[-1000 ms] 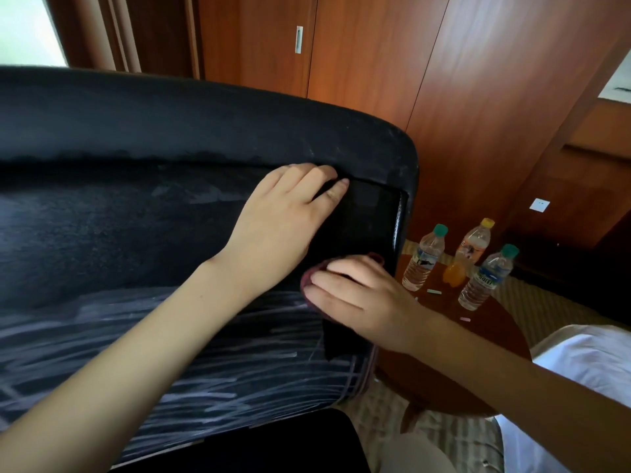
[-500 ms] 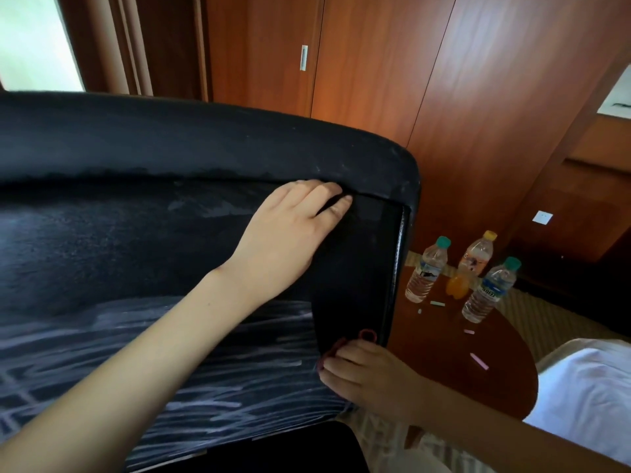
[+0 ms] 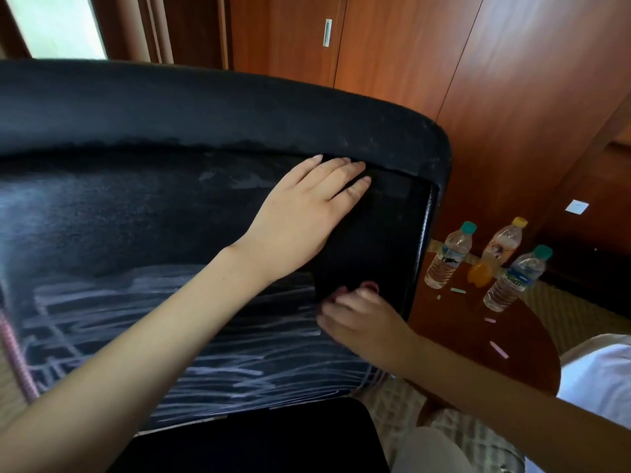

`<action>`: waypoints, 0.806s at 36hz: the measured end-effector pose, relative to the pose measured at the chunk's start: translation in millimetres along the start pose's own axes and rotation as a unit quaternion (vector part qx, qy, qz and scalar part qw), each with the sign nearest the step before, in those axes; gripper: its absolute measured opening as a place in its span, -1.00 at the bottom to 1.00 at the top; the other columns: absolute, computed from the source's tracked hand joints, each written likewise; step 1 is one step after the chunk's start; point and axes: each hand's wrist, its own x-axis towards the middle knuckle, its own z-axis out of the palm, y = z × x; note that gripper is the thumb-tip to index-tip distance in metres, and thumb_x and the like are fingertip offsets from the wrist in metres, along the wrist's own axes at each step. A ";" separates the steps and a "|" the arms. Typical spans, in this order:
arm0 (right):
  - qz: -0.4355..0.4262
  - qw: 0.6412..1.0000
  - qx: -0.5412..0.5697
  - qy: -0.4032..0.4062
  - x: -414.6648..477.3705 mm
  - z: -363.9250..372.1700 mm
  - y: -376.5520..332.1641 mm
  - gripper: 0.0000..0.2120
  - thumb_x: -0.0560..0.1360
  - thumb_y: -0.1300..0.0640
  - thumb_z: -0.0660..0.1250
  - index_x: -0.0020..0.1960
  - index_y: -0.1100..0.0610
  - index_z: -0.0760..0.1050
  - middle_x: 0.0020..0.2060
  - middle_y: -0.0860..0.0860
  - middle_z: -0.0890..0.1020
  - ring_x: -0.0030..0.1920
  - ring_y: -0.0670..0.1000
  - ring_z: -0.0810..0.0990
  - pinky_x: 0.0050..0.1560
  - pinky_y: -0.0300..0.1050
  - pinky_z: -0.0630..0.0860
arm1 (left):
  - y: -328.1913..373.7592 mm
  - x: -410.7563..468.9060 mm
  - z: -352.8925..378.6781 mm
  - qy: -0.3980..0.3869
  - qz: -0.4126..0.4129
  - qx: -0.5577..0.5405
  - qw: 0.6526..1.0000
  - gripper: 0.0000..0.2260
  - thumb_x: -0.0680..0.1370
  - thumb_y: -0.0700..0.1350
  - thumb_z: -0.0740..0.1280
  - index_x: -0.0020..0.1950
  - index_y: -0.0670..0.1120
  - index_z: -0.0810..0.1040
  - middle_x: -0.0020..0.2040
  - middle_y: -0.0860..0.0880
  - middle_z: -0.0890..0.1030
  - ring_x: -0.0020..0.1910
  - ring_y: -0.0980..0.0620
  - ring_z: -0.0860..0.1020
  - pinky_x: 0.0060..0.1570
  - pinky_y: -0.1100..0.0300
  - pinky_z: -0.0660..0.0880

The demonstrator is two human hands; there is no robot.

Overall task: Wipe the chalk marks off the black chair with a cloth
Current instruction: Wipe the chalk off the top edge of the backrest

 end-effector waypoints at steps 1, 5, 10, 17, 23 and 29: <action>-0.016 0.999 -0.007 -0.028 -15.6 7.4 -7.3 -0.77 0.62 0.26 0.12 -0.02 0.15 0.56 -0.10 0.04 0.62 -0.11 0.06 0.56 -0.07 -0.07 0.35 | 0.0 -0.1 0.0 0.003 0.001 0.002 1.000 -0.58 0.51 -0.29 0.17 0.37 -0.17 0.45 0.37 -0.14 0.46 0.35 -0.11 0.42 0.39 0.03 0.19; -0.036 0.996 -0.010 -0.076 -47.7 20.3 -21.3 -0.82 0.56 0.26 0.24 -0.07 0.08 0.59 -0.11 -0.04 0.62 -0.12 -0.02 0.57 -0.02 -0.16 0.37 | 0.7 -0.6 -1.7 0.007 0.002 0.005 1.000 -0.59 0.52 -0.28 0.16 0.37 -0.17 0.45 0.36 -0.14 0.47 0.35 -0.12 0.43 0.39 0.03 0.18; -0.063 0.996 0.022 -0.054 -29.5 -6.3 -17.3 -0.75 0.63 0.25 0.11 0.03 0.08 0.57 -0.04 -0.04 0.63 -0.09 -0.01 0.49 0.00 -0.13 0.40 | -0.2 -10.6 -13.9 0.014 -0.024 -0.025 0.999 -0.59 0.55 -0.27 0.09 0.38 -0.18 0.44 0.36 -0.12 0.47 0.38 -0.09 0.40 0.41 0.02 0.17; -0.014 0.991 0.027 0.128 62.8 -58.6 7.6 -0.83 0.59 0.22 0.27 0.00 0.16 0.66 -0.01 0.03 0.67 -0.10 0.08 0.56 -0.10 -0.04 0.44 | -14.0 -57.1 -30.2 0.062 -0.126 -0.028 0.990 -0.58 0.53 -0.31 0.09 0.37 -0.20 0.45 0.35 -0.12 0.48 0.39 -0.09 0.39 0.40 -0.04 0.22; 0.000 0.993 0.016 0.117 76.7 -25.0 12.0 -0.74 0.61 0.28 0.19 -0.07 0.19 0.66 -0.08 0.07 0.67 -0.03 0.09 0.57 0.01 -0.05 0.49 | -23.8 -72.2 -26.6 0.045 -0.118 -0.008 0.992 -0.55 0.49 -0.32 0.21 0.39 -0.19 0.43 0.41 -0.12 0.41 0.43 -0.07 0.33 0.43 -0.03 0.18; -0.061 0.998 0.010 -0.020 6.5 5.1 0.4 -0.65 0.63 0.28 0.08 -0.05 0.13 0.65 -0.08 0.02 0.66 -0.09 0.02 0.62 0.06 -0.11 0.41 | -27.4 -70.8 -24.9 0.034 -0.113 -0.012 0.993 -0.55 0.49 -0.30 0.22 0.39 -0.16 0.43 0.42 -0.09 0.41 0.43 -0.05 0.34 0.42 0.00 0.17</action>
